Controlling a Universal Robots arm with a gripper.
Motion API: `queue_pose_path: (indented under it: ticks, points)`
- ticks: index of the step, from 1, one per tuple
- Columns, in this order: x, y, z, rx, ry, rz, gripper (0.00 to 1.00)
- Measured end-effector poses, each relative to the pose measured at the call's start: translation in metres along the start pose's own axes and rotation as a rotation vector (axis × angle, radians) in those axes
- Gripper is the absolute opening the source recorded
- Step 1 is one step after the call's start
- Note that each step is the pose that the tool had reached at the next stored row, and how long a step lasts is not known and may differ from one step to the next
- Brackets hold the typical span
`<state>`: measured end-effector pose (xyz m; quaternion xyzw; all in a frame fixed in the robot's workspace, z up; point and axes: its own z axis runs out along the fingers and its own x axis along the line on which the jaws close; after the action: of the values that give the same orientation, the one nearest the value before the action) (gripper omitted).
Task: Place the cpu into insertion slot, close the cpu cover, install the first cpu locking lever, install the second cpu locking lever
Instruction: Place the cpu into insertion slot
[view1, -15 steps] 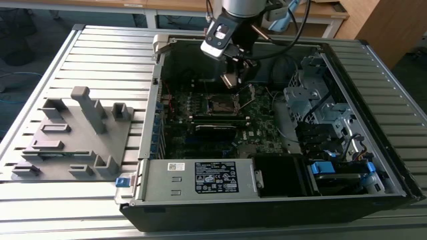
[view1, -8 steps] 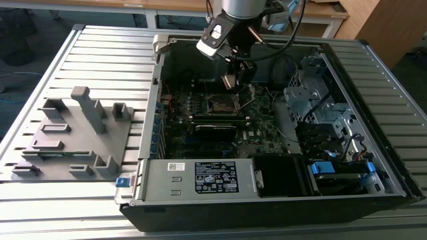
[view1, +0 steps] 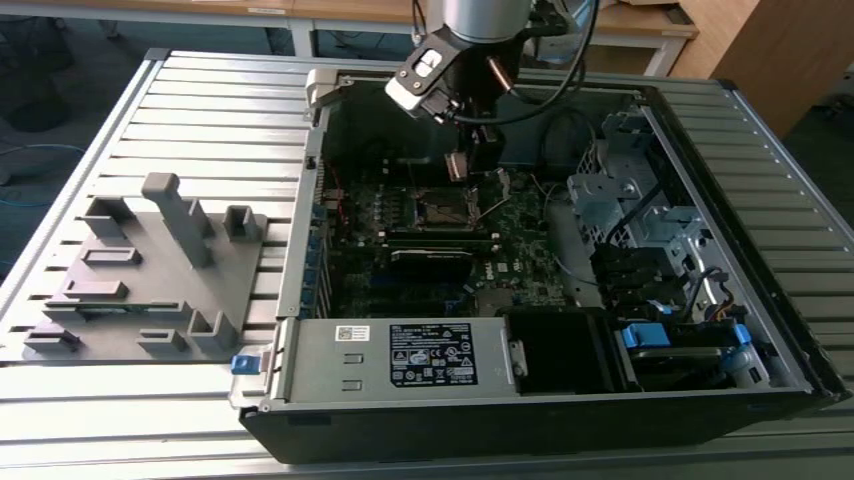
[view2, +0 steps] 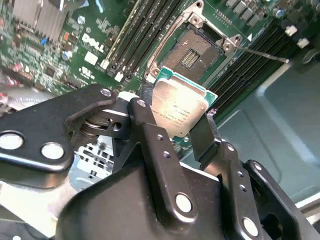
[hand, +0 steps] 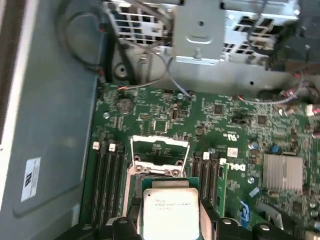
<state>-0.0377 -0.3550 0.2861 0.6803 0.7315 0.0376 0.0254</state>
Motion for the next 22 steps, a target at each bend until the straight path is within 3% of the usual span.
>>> queue_pose_path:
  ticks: [5, 7, 14, 22]
  points:
    - [0.0, -0.0003, 0.003, -0.0011, -0.0081, 0.089, 0.54]
    - [-0.0001, -0.0004, 0.0041, -0.0014, -0.0093, 0.101, 0.54]
    - [0.0, -0.0005, 0.0056, -0.0016, -0.0104, 0.101, 0.54]
    - [-0.0001, -0.0024, 0.014, -0.0015, -0.0113, 0.101, 0.54]
